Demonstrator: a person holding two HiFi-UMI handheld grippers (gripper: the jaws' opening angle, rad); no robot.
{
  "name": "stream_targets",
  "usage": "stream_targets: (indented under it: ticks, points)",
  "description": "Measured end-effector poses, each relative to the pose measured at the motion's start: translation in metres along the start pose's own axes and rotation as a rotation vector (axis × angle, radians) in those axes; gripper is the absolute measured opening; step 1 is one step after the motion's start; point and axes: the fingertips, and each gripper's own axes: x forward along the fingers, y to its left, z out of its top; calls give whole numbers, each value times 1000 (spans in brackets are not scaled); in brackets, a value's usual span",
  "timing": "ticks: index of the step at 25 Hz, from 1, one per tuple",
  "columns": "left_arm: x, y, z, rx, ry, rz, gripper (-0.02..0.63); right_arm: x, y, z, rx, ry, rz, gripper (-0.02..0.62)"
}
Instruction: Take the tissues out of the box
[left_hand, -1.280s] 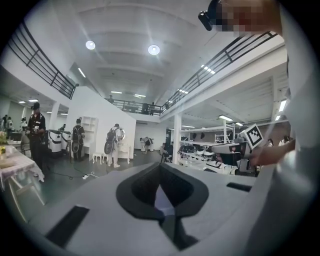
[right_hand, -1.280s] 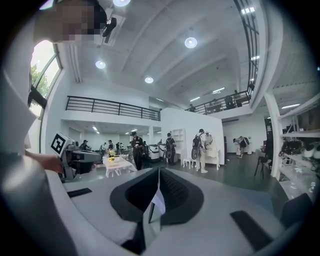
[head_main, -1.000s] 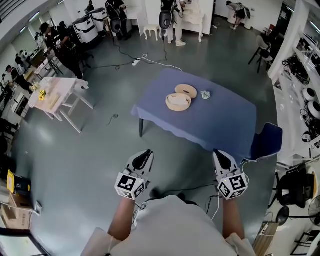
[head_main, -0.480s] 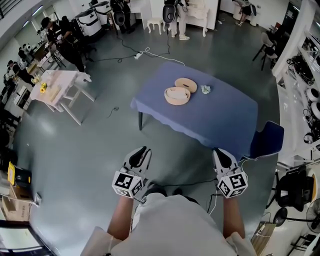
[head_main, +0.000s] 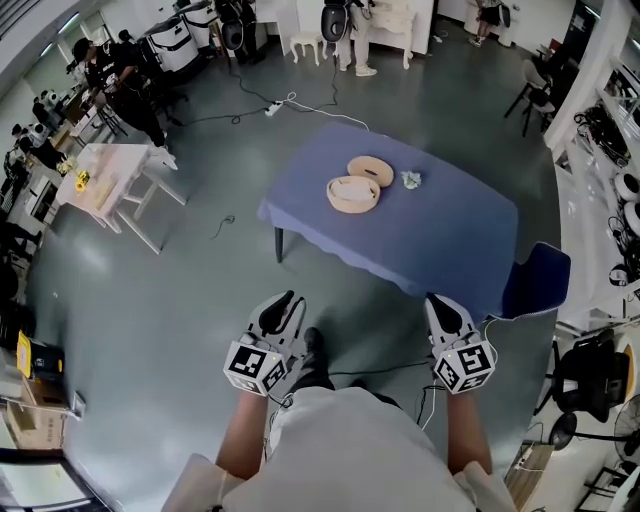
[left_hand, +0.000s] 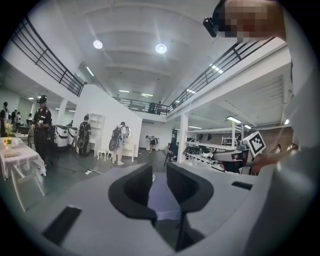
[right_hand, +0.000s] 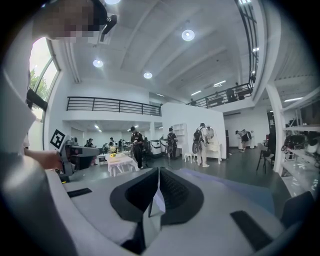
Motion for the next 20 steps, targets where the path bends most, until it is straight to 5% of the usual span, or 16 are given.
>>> stream_targets:
  ticks: [20]
  points:
    - [156,173,33,17,52,-200,103,193,-32,24,24,51,-179,35]
